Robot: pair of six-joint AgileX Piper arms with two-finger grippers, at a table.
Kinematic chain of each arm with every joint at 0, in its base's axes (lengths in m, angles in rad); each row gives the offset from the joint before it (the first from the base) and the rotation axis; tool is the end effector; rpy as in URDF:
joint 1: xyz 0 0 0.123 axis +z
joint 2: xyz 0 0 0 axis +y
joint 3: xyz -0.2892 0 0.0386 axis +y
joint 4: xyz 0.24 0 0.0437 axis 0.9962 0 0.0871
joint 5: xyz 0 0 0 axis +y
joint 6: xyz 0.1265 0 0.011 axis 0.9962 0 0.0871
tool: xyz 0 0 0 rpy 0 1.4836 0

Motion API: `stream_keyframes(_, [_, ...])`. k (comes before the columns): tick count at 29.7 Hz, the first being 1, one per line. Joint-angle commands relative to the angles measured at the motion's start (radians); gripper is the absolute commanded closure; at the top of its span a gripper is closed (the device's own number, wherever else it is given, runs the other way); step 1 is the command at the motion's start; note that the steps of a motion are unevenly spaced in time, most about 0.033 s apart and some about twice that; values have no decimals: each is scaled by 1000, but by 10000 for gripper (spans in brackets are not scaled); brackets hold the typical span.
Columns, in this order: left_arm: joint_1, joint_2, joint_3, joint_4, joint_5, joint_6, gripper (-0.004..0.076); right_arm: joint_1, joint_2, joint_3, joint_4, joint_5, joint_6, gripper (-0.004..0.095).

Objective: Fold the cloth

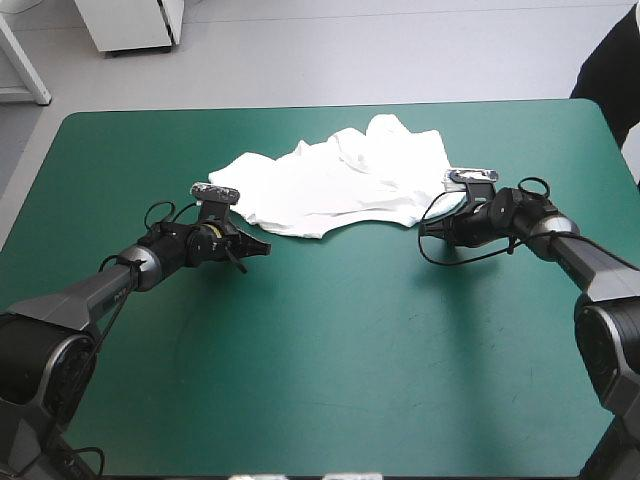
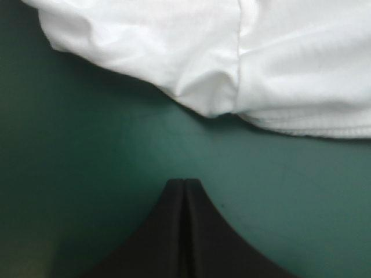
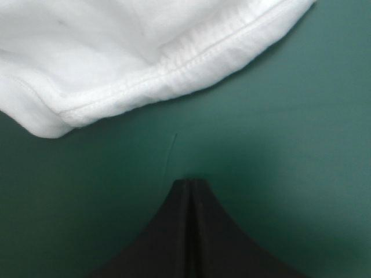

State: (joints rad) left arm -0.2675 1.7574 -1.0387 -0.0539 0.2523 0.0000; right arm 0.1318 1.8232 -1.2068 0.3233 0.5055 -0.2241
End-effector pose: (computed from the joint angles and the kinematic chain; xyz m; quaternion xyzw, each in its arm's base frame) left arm 0.3675 -0.1025 0.1767 0.1034 0.9358 -0.0599 0.3316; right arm 0.3911 0.0716 0.1839 -0.0551 0.9571 0.1003 0.2663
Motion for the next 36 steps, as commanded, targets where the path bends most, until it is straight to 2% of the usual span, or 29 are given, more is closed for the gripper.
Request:
stream_keyframes(1, [2,-43,-16,-14,27,-8,734,3,-36,-13,0,53,-3,921])
stream_keyframes(10, [2,-166,-36,-10,46,0,734,3,-62,-13,11,110,-3,921])
stream_keyframes(17, [2,-308,-36,-10,69,0,734,3,-209,-13,-7,156,1,921])
stream_keyframes(20, [2,-370,-36,-10,122,0,734,3,-283,-13,-61,210,44,921])
stream_keyframes(26, [2,-427,-76,-6,284,0,715,3,-385,-13,-289,300,266,921])
stream_keyframes(29, [2,-417,-113,-8,309,29,619,3,-393,-16,-315,337,268,921])
stream_keyframes(33, [2,-385,-182,-36,340,29,374,3,-393,-16,-295,347,268,921])
stream_keyframes(36, [2,-329,-240,-70,392,6,251,3,-393,-16,-278,345,268,921])
